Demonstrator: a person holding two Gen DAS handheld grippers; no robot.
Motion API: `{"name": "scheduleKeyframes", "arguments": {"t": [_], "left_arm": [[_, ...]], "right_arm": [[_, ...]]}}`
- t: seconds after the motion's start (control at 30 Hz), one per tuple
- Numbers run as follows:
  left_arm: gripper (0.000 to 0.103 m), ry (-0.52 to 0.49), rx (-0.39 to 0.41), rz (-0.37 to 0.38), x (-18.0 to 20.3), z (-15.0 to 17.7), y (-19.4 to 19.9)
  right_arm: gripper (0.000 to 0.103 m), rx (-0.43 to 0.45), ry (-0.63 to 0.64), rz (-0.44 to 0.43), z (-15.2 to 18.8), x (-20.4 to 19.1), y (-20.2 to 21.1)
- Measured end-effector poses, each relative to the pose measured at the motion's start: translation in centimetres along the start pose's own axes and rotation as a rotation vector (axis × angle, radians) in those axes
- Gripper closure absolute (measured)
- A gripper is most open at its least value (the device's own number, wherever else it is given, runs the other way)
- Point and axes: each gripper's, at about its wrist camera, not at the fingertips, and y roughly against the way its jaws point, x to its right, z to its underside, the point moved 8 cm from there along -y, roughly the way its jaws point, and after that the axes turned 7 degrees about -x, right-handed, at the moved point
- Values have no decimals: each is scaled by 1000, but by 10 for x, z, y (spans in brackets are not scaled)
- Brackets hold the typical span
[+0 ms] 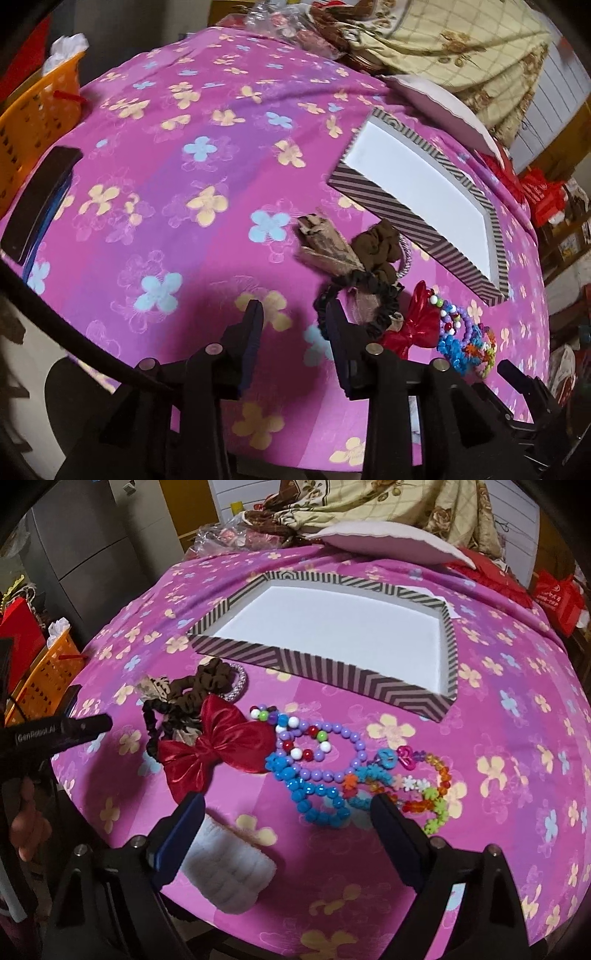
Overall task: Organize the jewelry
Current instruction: 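Grasp the black scrunchie with the left tool while the right tool grasps the white fluffy scrunchie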
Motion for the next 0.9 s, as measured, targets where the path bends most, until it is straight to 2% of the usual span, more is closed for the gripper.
{"name": "scheduleKeyframes", "arguments": {"t": [0.13,0.37,0.5,0.73,0.87,0.9], "left_arm": [[56,-37,-52,32,9,1,-15],[56,-109,-116,29,15,3,-41],[56,-147,-114,6,17,0,-49],[56,-178,-109,14,25,-3,-56],[56,-189,-98,19,28,-3,-57],[61,-188,-96,22,29,-4,-57]], "right_arm": [[9,-10,11,-6,1,-2,-1],[11,-20,73,-54,5,-14,3],[12,-57,150,-132,17,-29,3],[13,-116,274,-122,40,-53,-15],[34,-150,311,-80,48,-55,-32],[36,-164,312,-85,51,-55,-36]]}}
